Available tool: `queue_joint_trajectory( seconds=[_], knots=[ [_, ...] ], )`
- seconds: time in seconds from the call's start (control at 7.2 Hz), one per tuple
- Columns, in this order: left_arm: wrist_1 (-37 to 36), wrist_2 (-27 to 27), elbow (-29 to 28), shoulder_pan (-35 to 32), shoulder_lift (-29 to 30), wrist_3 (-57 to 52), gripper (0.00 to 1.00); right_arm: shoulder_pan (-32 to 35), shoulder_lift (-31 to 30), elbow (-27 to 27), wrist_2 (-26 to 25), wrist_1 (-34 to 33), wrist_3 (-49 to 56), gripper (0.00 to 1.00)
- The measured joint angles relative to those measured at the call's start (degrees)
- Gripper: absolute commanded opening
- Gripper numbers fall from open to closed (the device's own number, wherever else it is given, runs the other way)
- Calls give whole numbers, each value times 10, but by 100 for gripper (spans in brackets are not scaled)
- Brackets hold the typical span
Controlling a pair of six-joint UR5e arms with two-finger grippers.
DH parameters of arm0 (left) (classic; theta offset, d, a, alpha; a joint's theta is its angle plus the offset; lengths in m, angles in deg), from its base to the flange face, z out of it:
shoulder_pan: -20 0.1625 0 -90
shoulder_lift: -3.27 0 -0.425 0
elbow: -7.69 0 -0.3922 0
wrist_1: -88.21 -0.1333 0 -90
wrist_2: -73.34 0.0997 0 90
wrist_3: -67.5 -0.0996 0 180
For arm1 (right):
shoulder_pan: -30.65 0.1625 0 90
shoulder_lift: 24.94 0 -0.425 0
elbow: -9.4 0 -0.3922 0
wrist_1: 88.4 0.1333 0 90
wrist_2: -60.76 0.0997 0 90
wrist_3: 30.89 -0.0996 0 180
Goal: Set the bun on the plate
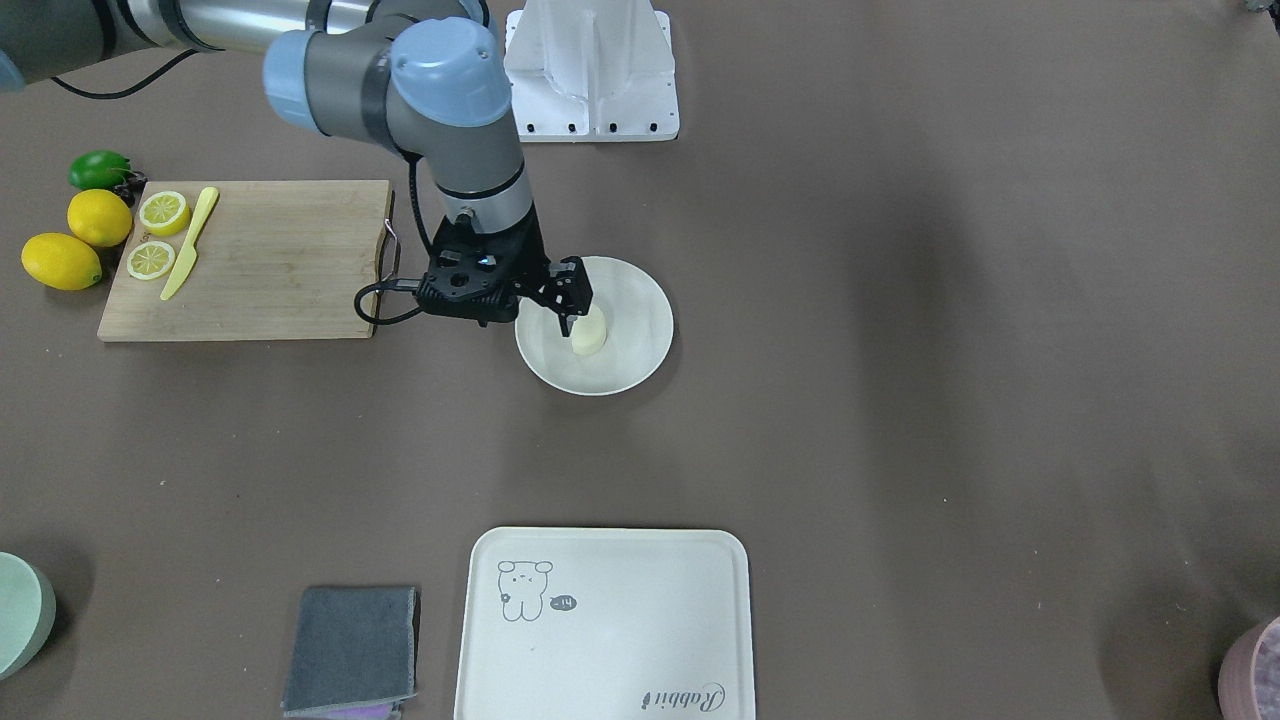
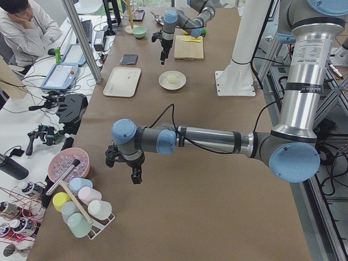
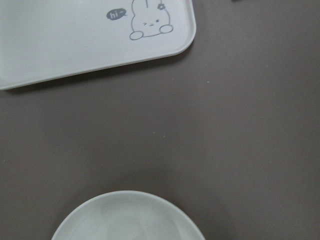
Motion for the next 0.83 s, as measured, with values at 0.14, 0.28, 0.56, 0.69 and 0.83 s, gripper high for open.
queue_joint_trajectory(
  seconds=[0.14, 0.28, 0.56, 0.69, 0.83],
  knots=[
    [-39, 2, 5, -23, -1, -48, 98, 31, -22, 21, 26, -13, 40, 100],
    [-55, 9, 7, -36, -3, -74, 98, 61, -50, 37, 46, -19, 86, 100],
    [-62, 25, 6, -43, -7, -87, 98, 128, -127, 67, 80, -22, 201, 100],
    [-62, 28, 7, -45, -10, -88, 98, 162, -168, 81, 97, -22, 254, 100],
    [-61, 29, 8, -45, -12, -88, 98, 199, -205, 88, 116, -22, 309, 100]
  ],
)
